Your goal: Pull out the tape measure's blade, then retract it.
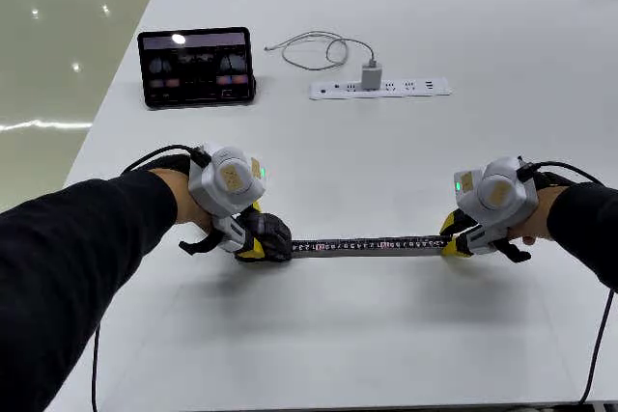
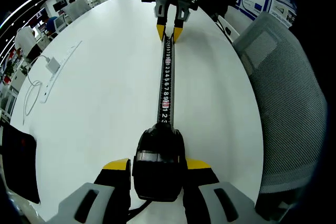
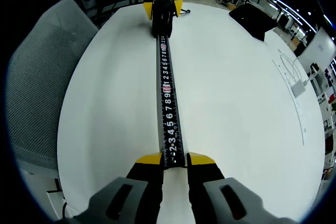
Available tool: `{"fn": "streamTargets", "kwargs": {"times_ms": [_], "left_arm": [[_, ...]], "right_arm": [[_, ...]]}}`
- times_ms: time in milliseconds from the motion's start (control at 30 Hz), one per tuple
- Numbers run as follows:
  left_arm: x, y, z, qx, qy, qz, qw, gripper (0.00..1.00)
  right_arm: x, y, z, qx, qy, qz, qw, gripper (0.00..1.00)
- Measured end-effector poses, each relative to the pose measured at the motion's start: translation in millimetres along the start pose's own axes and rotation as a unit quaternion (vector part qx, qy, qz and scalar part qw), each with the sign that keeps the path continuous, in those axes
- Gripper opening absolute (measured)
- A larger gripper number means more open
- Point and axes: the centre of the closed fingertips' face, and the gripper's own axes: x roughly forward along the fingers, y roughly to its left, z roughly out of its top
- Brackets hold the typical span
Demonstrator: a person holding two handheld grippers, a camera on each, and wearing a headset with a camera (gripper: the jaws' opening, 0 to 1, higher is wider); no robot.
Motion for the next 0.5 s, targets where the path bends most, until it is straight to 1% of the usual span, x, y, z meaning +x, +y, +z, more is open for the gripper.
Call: {"fn": "streamTargets", "kwargs": {"times_ms": [33,133,267,333,367,400,433,500], "left_arm": [[-0.3,1.0,0.5,0.0,-0.002,0.001,1.0,0.36],[-1.8,3.1,-0.4,-0.012,-0.003,0.005,0.9999,0.38],[-5.1,7.7,-2.8,-0.029,-0.003,0.012,0.9995,0.43],[-7.1,8.3,-0.9,-0.033,-0.005,0.017,0.9993,0.48],[-7.5,6.8,-0.1,-0.037,-0.006,0.015,0.9992,0.51],[-7.3,2.0,1.0,-0.042,-0.011,0.003,0.9991,0.54],[-7.6,-0.5,2.0,-0.042,-0.013,-0.001,0.999,0.57],[-7.3,-1.3,1.8,-0.041,-0.011,0.002,0.9991,0.64]], "right_arm": [[0.4,0.2,0.3,-0.003,0.002,0.0,1.0,0.13],[0.3,0.4,0.9,-0.005,0.003,-0.001,1.0,0.13],[0.0,2.4,1.5,0.003,0.001,0.002,1.0,0.18],[-0.5,3.4,0.8,0.004,0.002,0.003,1.0,0.22],[-1.0,3.3,0.2,0.006,0.003,0.002,1.0,0.24],[-1.5,3.5,-0.3,0.009,0.004,0.002,1.0,0.26],[-2.0,3.6,-0.9,0.013,0.005,0.003,0.9999,0.28],[-2.4,2.9,-2.5,0.02,0.007,0.002,0.9998,0.31]]}}
